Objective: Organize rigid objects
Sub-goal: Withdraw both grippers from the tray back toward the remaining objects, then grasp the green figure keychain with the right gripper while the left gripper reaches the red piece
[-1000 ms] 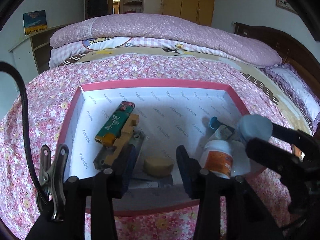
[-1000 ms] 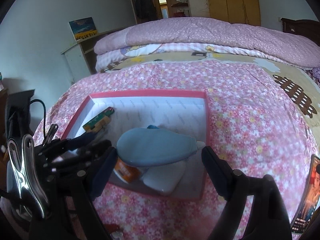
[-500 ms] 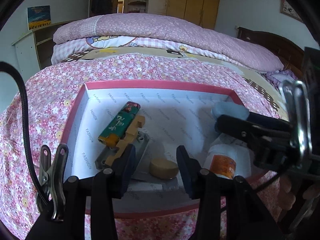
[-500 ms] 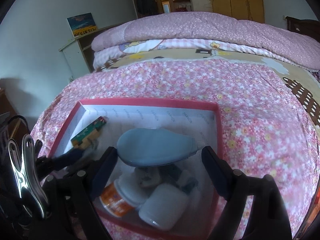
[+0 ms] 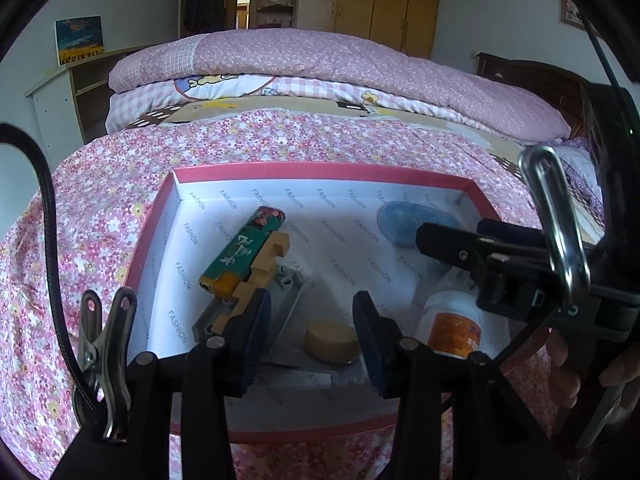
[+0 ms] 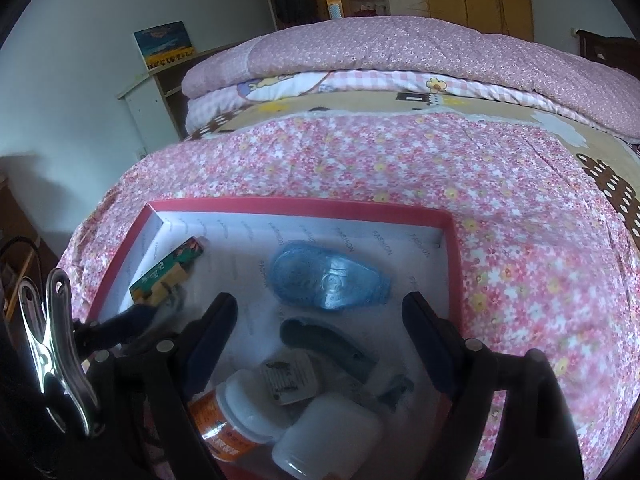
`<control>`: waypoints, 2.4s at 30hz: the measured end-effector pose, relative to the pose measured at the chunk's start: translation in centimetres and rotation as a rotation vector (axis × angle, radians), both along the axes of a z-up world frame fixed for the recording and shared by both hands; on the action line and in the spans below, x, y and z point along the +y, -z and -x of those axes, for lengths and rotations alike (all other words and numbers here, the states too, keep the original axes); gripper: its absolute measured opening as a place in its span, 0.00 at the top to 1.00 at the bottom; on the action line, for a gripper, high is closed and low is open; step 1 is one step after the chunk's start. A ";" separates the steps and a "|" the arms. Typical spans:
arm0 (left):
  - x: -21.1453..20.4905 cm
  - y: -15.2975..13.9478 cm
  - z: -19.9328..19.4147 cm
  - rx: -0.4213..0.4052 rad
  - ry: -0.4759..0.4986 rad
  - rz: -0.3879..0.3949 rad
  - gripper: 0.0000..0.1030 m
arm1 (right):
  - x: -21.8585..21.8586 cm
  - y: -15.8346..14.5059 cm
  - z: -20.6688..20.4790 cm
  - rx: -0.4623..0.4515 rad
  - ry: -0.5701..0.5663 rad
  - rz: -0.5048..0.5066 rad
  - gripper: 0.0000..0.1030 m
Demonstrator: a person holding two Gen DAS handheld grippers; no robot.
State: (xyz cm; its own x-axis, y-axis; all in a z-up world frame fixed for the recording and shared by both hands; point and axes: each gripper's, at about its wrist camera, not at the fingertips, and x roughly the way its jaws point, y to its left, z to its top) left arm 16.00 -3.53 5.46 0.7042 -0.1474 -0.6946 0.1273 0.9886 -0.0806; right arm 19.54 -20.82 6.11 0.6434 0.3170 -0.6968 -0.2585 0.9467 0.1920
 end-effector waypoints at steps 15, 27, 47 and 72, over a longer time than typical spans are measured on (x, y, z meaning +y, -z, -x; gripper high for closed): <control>0.9 -0.3 0.4 0.011 -0.012 0.013 0.56 | 0.1 -0.8 0.8 -0.023 0.001 0.000 0.09; 0.9 -0.9 1.2 0.003 -0.014 0.015 0.56 | -0.4 -1.4 2.0 -0.040 0.012 -0.034 0.06; 1.1 -2.3 4.8 -0.023 -0.005 0.018 0.57 | -1.8 -2.2 7.1 -0.016 0.006 -0.100 0.06; 1.8 -1.7 10.9 -0.006 0.009 0.032 0.57 | -1.0 0.7 16.8 0.077 -0.052 -0.095 0.20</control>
State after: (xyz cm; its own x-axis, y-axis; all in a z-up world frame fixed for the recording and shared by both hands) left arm 5.13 -1.70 7.18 0.7068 -0.1751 -0.6853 0.1363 0.9844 -0.1110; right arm 2.75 -21.86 5.45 0.5700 0.4157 -0.7087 -0.2876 0.9090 0.3018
